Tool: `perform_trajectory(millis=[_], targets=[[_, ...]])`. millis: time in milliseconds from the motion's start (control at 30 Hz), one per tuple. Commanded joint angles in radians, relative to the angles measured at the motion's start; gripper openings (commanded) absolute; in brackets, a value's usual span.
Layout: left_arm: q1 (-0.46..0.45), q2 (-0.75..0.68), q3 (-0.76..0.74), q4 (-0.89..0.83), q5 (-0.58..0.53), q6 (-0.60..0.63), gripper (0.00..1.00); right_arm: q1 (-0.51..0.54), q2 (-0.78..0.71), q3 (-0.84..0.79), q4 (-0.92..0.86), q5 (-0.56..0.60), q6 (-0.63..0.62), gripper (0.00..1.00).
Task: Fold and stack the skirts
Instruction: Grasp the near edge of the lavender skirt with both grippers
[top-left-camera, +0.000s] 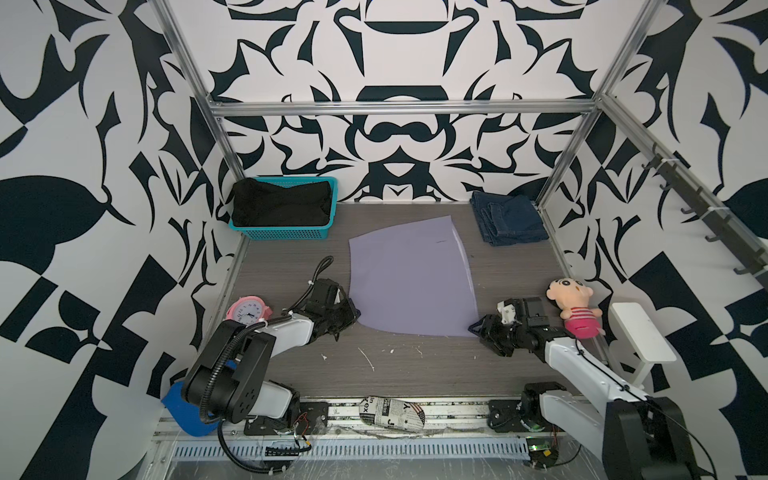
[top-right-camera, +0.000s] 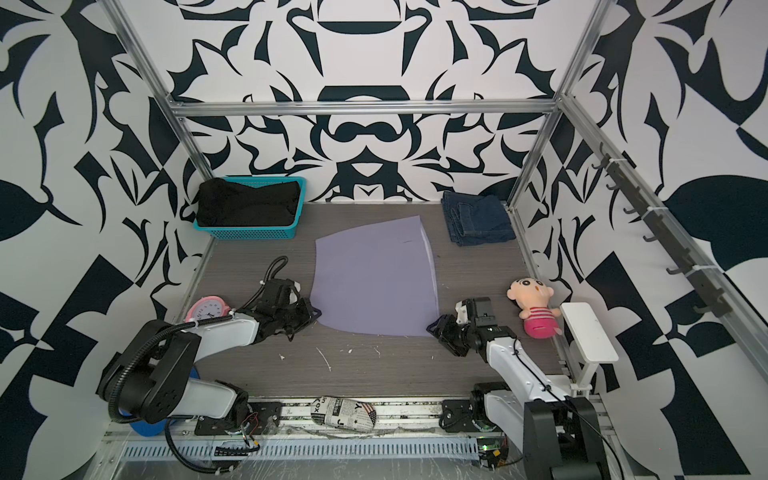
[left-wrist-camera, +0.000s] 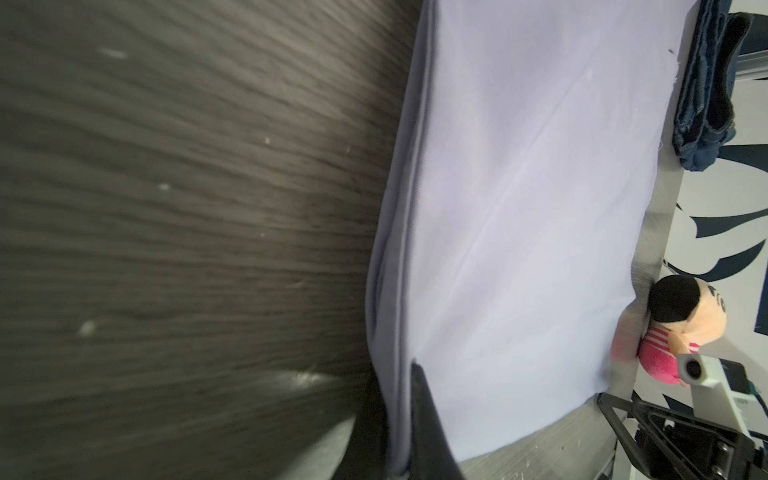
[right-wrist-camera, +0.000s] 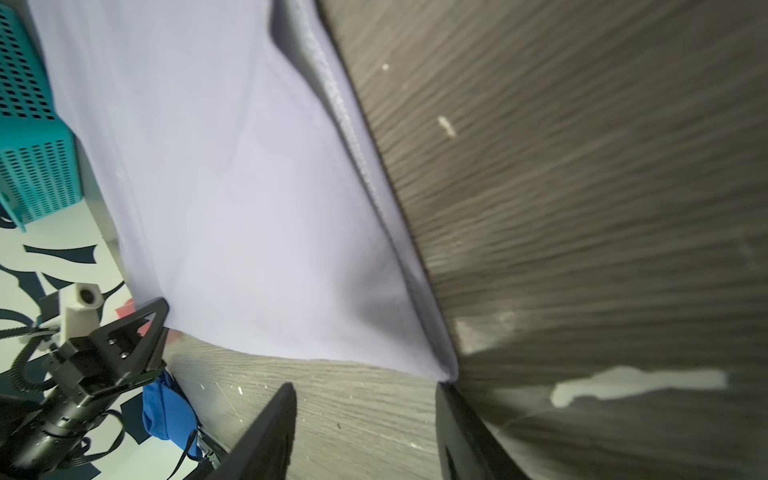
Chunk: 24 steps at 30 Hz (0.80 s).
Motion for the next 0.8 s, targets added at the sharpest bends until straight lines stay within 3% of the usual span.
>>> perform_trajectory(millis=[0, 333, 367, 433, 767], targets=[[-0.002, -0.003, -0.004, -0.11, -0.045, 0.012, 0.0, -0.003, 0.012, -0.016, 0.037, -0.001, 0.009, 0.55], [-0.002, -0.043, -0.015, -0.118, -0.065, 0.001, 0.0, -0.003, 0.023, -0.004, 0.129, -0.009, 0.017, 0.25], [-0.001, -0.05, -0.013, -0.125, -0.068, 0.002, 0.0, -0.002, 0.02, -0.002, 0.131, -0.01, 0.02, 0.14], [-0.001, -0.063, -0.01, -0.142, -0.075, 0.008, 0.0, -0.003, 0.01, 0.003, 0.128, -0.006, 0.019, 0.02], [-0.001, -0.136, -0.014, -0.184, -0.086, 0.001, 0.0, -0.002, -0.049, 0.018, 0.049, -0.023, -0.012, 0.0]])
